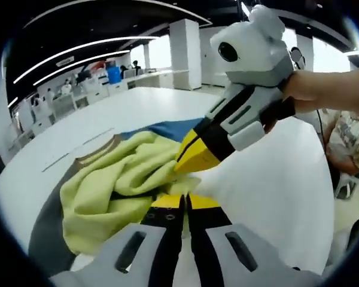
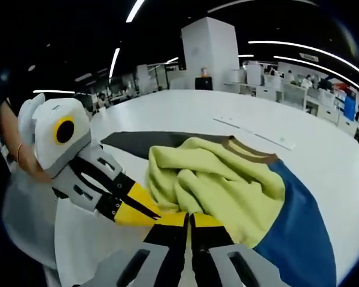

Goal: Fold the garment on the visible template until the final outline fits inside the template.

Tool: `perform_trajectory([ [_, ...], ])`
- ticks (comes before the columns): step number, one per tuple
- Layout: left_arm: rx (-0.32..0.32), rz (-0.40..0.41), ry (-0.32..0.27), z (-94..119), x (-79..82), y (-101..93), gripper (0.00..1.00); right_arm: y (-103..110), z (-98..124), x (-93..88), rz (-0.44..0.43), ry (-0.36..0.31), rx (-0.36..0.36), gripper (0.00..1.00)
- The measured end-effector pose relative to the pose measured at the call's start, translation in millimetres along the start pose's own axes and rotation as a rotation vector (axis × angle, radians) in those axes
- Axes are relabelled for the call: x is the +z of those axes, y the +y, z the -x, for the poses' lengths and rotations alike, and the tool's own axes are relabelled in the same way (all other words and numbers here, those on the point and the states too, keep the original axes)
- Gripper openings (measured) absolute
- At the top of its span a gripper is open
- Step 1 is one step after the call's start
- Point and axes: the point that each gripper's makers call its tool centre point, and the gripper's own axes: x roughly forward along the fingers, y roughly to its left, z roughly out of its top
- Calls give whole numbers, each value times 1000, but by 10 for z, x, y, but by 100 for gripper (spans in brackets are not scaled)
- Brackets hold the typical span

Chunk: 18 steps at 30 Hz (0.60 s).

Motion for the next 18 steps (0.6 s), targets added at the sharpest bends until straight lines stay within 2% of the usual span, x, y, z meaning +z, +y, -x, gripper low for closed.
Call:
perform_trajectory([
  [10,60,37,-70,518,243,285,0,-52,239,302,-51,-81,-25,0],
  [13,76,79,-100,684,312,362,0,-36,326,389,-91,-111,-25,0],
  [18,83,96,-131,921,362,412,0,-10,475,429,-158,-126,-30,0],
])
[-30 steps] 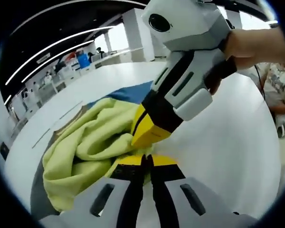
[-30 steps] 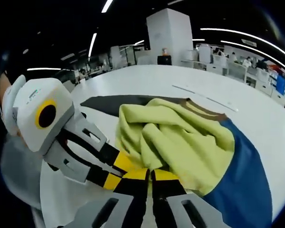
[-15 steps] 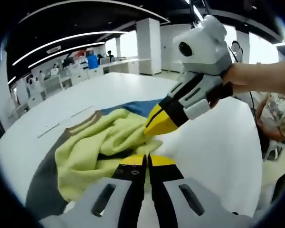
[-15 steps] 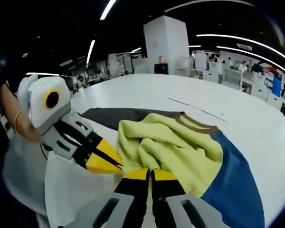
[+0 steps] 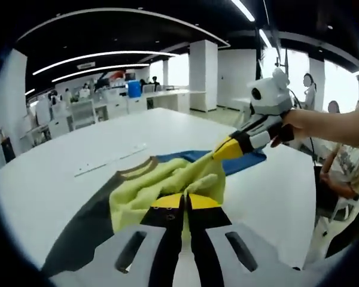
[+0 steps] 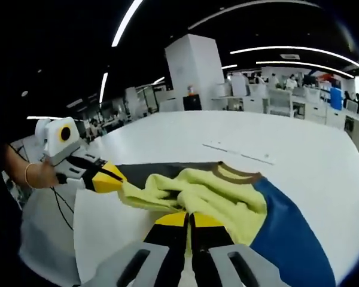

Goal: Fold the garment on the visible template until the final outline fits inside the template.

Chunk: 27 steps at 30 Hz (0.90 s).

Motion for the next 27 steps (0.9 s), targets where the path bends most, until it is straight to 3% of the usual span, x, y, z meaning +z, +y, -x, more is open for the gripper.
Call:
perform_trajectory([
  [7,-12,19,-26,289,21,23,0,37,200,-39,-64,19,-33,0],
  [15,-24,9,-41,593,-14,18,0,152,420,-30,-164,-12,-41,0],
  [27,-31,-7,13,928,-274,71,0,257,752,-283,-212,41,-108,0],
])
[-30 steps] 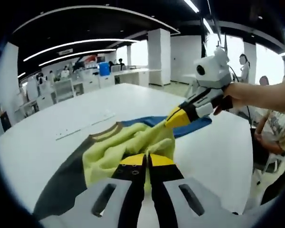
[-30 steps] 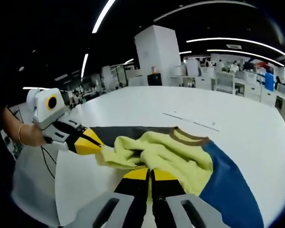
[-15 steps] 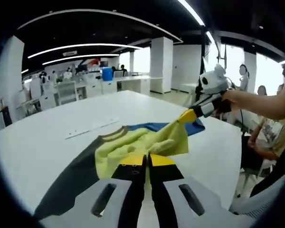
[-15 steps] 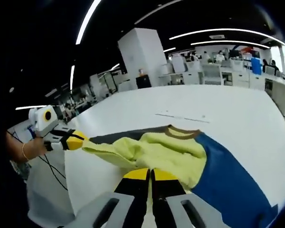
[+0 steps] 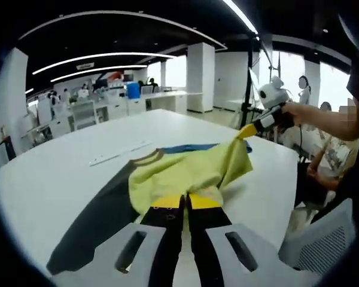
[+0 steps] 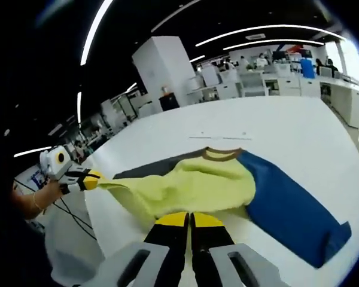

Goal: Fold the garment on the visible template until the final outline fits inside the template.

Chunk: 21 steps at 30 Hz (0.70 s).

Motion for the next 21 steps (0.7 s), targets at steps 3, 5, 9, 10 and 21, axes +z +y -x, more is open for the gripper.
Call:
perform_trajectory([
  [3,0,15,25,57,-121,29,0,-34,37,-82,-9,17,-18,0],
  [5,-5,22,34,90,-173,26,0,-40,53,-107,-13,20,-23,0],
  [9,-15,33,62,159,-337,17,0,-110,75,-223,-3,59,-67,0],
  [10,-12,33,73,173,-381,22,0,-118,77,-251,-1,68,-72,0],
  [21,12,30,163,240,-791,40,0,-323,103,-594,40,168,-157,0],
])
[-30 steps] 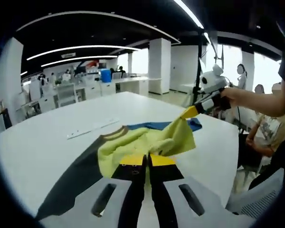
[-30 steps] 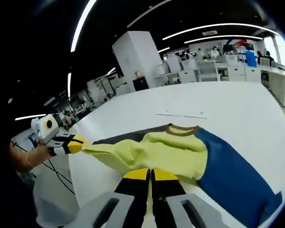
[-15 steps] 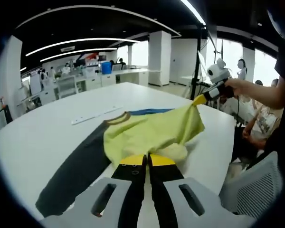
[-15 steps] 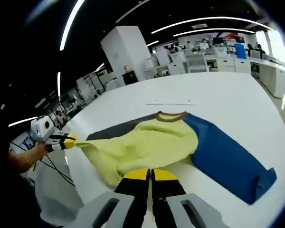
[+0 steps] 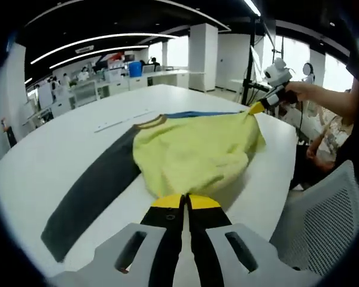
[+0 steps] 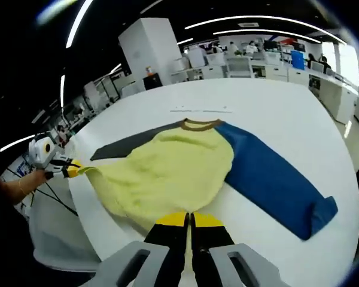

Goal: Fold the garment on the visible template until the final outline fits inside the template.

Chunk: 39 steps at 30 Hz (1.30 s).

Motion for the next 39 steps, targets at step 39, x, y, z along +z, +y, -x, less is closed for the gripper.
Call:
perform_trajectory([
  [39,66,252,33,144,-170,122,14,-189,-74,-493,-10,81,-129,20],
])
